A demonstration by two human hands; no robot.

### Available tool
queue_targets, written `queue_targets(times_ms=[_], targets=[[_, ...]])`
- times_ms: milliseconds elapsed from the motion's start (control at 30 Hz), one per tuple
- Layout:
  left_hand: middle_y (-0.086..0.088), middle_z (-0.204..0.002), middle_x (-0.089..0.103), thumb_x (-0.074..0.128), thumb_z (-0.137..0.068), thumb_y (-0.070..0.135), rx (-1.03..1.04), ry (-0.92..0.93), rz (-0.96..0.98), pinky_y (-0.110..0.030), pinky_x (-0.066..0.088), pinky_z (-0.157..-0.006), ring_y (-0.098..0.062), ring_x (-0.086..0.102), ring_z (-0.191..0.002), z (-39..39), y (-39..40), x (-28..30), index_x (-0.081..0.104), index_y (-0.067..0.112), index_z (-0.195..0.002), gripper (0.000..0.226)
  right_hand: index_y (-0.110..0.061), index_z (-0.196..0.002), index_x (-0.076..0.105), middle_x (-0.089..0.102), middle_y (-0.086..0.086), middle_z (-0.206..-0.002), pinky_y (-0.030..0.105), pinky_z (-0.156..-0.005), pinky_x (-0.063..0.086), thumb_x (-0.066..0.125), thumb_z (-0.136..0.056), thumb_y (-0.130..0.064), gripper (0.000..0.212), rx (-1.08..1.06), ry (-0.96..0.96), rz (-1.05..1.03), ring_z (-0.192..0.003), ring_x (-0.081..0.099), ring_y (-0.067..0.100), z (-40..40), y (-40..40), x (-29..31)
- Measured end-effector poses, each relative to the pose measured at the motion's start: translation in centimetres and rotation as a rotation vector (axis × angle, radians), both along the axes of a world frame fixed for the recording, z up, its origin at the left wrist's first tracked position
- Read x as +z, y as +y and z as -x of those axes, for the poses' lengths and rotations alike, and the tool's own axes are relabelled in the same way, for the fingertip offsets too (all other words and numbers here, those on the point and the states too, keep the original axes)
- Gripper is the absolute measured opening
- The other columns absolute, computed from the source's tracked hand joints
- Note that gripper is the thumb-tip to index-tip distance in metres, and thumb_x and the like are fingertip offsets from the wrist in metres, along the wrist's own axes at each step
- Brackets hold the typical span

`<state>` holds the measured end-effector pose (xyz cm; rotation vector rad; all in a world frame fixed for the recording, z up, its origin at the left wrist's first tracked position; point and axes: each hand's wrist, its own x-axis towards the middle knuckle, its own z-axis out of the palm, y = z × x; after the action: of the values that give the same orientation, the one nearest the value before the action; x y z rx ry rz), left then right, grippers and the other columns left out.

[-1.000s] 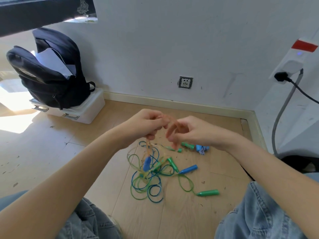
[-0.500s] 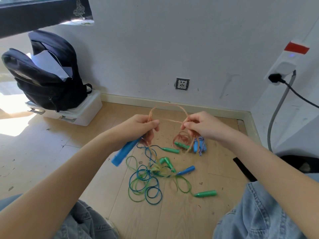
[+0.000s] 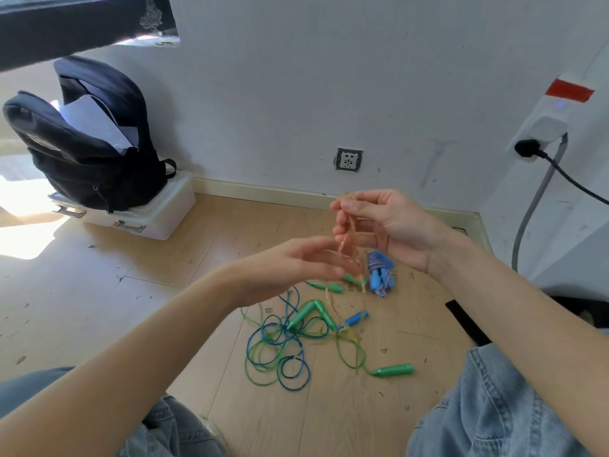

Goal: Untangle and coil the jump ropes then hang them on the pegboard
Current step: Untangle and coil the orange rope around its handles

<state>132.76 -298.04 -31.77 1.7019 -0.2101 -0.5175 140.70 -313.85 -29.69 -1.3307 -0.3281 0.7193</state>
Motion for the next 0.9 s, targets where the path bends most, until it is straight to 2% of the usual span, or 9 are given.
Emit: queue_targets(times_ms=[133,267,333,400,467,567,700,800,900], targets=[[0.007,-0.084,0.063,0.055,-0.091,0.013,-0.022,-0.027,-0.184,-0.010,0.042,-0.078,-0.002,0.059,-0.081,-0.3,0.0,-0.4,0.063,0.019,-0.100,0.013,0.003,-0.091,0.062,0.064,0.005,-0.061,0.029,-0.057,0.057,0.050,-0.091,0.000,0.012,-0.184,-0.051,-0.050,-0.057,0.064,0.017,-0.6,-0.4,0.0],[0.006,-0.096,0.063,0.051,-0.094,0.017,0.061,-0.027,-0.368,-0.017,0.049,-0.065,-0.005,0.058,-0.084,-0.6,0.6,-0.8,0.061,0.023,-0.090,0.012,-0.001,-0.087,0.061,0.064,0.009,-0.071,0.029,-0.060,0.058,0.049,-0.093,-0.004,0.013,-0.403,-0.087,0.036,-0.061,0.066,0.016,-1.1,-0.5,-1.0],[0.000,-0.094,0.067,0.049,-0.094,0.013,0.205,-0.017,-0.240,-0.016,0.051,-0.057,-0.008,0.065,-0.080,-0.8,0.9,-0.3,0.061,0.014,-0.089,0.013,-0.006,-0.101,0.058,0.064,0.012,-0.097,0.031,-0.076,0.057,0.053,-0.093,-0.022,0.019,-0.276,-0.087,0.202,-0.081,0.067,0.019,-1.2,-0.7,-1.3],[-0.005,-0.084,0.069,0.050,-0.093,0.012,0.389,-0.023,-0.066,-0.016,0.050,-0.052,-0.011,0.068,-0.070,-0.9,1.5,0.5,0.060,0.006,-0.089,0.012,-0.010,-0.123,0.048,0.056,0.006,-0.122,0.037,-0.094,0.050,0.054,-0.082,-0.048,0.056,0.017,-0.013,0.362,-0.102,0.062,0.023,-0.8,-0.8,-1.8],[-0.007,-0.078,0.068,0.052,-0.093,0.013,0.531,-0.037,0.047,-0.016,0.050,-0.052,-0.013,0.069,-0.066,-1.0,1.9,1.0,0.061,0.003,-0.089,0.014,-0.016,-0.125,0.049,0.054,0.001,-0.126,0.038,-0.101,0.044,0.054,-0.075,-0.056,0.064,0.319,-0.037,0.439,-0.106,0.062,0.022,0.4,-0.2,-2.4],[-0.009,-0.080,0.069,0.051,-0.093,0.013,0.584,0.001,0.144,-0.017,0.053,-0.055,-0.016,0.068,-0.066,-1.0,1.8,1.2,0.061,0.002,-0.088,0.016,-0.012,-0.101,0.064,0.070,0.008,-0.099,0.030,-0.087,0.054,0.065,-0.076,-0.037,0.036,0.448,-0.084,0.328,-0.087,0.069,0.020,1.5,0.8,-2.9],[-0.001,-0.062,0.070,0.044,-0.097,0.016,0.599,0.020,-0.054,-0.014,0.045,-0.043,-0.007,0.063,-0.049,-1.2,2.2,0.8,0.060,0.005,-0.084,0.024,-0.009,-0.078,0.065,0.050,-0.005,-0.047,0.014,-0.042,0.040,0.063,-0.083,-0.023,0.015,0.102,-0.133,0.313,-0.041,0.045,0.005,0.3,0.3,-1.9],[0.005,-0.050,0.064,0.041,-0.097,0.016,0.667,-0.014,-0.309,-0.012,0.032,-0.034,-0.002,0.046,-0.035,-1.6,3.7,0.2,0.061,0.010,-0.079,0.028,-0.010,-0.079,0.064,0.033,-0.011,-0.045,0.014,-0.037,0.026,0.064,-0.084,-0.026,0.017,-0.138,-0.174,0.368,-0.040,0.030,0.003,-1.2,-0.9,-1.4],[0.005,-0.054,0.063,0.041,-0.094,0.013,0.732,0.005,-0.425,-0.014,0.036,-0.037,-0.005,0.046,-0.039,-2.0,4.4,-0.1,0.063,0.008,-0.088,0.024,-0.009,-0.084,0.066,0.036,-0.008,-0.049,0.014,-0.037,0.026,0.064,-0.083,-0.024,0.015,-0.164,-0.183,0.331,-0.039,0.028,0.002,-1.3,-1.5,-1.0]])
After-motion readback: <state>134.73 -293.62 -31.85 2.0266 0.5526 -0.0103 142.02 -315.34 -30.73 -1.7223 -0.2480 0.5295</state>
